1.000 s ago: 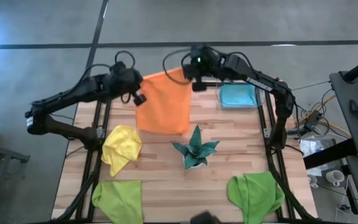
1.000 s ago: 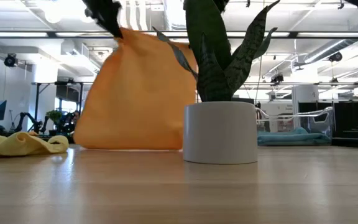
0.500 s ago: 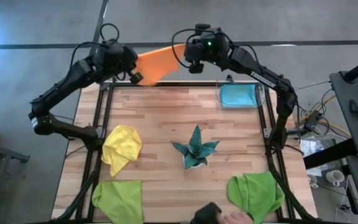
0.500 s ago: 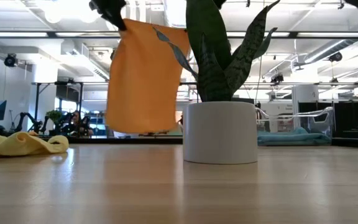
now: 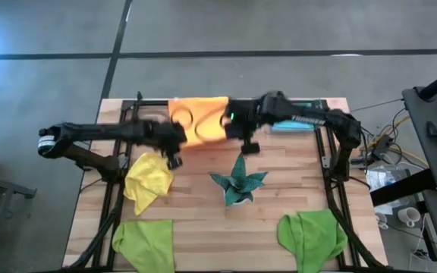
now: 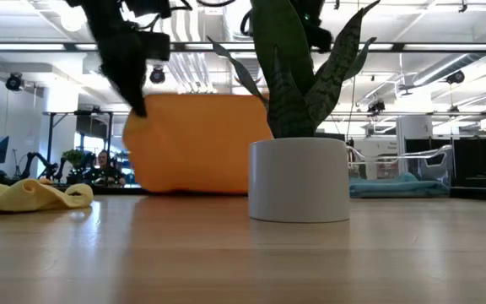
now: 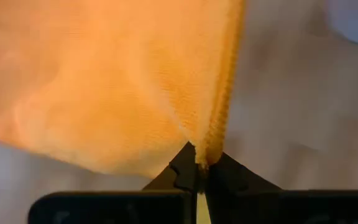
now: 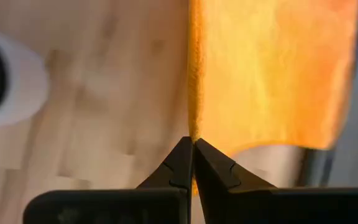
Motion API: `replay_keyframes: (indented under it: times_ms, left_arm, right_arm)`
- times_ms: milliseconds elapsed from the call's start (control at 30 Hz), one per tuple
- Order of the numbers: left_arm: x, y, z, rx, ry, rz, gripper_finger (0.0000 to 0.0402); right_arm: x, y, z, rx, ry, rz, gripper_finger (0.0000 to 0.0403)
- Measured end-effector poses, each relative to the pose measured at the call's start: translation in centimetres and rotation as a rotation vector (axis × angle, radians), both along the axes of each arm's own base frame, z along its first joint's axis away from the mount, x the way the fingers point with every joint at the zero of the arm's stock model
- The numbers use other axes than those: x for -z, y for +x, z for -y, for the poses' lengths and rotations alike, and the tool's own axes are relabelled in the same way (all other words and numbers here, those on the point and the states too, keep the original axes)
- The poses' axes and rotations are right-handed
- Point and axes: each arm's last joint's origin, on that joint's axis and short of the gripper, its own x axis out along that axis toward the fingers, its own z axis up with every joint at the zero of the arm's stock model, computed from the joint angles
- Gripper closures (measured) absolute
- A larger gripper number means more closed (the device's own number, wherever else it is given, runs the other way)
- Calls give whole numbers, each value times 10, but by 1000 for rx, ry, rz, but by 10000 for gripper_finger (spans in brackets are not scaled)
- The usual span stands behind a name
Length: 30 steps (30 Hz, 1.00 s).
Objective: Fold microfiber towels
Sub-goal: Fold the orange microfiber cloth
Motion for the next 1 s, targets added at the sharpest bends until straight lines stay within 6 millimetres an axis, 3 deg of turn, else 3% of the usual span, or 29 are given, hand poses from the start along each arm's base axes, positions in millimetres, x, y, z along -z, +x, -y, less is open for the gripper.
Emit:
replay_keyframes:
  times_ms: [167,267,400,667,900,1000]
  left_arm:
    - [28,4,35,43,-108,53,402]
    - [35,4,46,56,-129,50,402]
    - [41,6,45,51,-127,18,402]
    - [49,4,7,-48,35,-73,402]
    - [54,-3,-44,-98,94,-126,402]
    - [61,-3,-62,-104,77,-159,402]
  right_arm:
    - [39,2,-31,-56,18,-75,394]
    - [45,1,-38,-51,28,-92,394]
    - [45,6,-34,-34,17,-38,394]
    - [61,23,6,-5,-32,83,394]
    - [97,31,50,95,-85,40,394]
    - [104,32,62,108,-118,24,394]
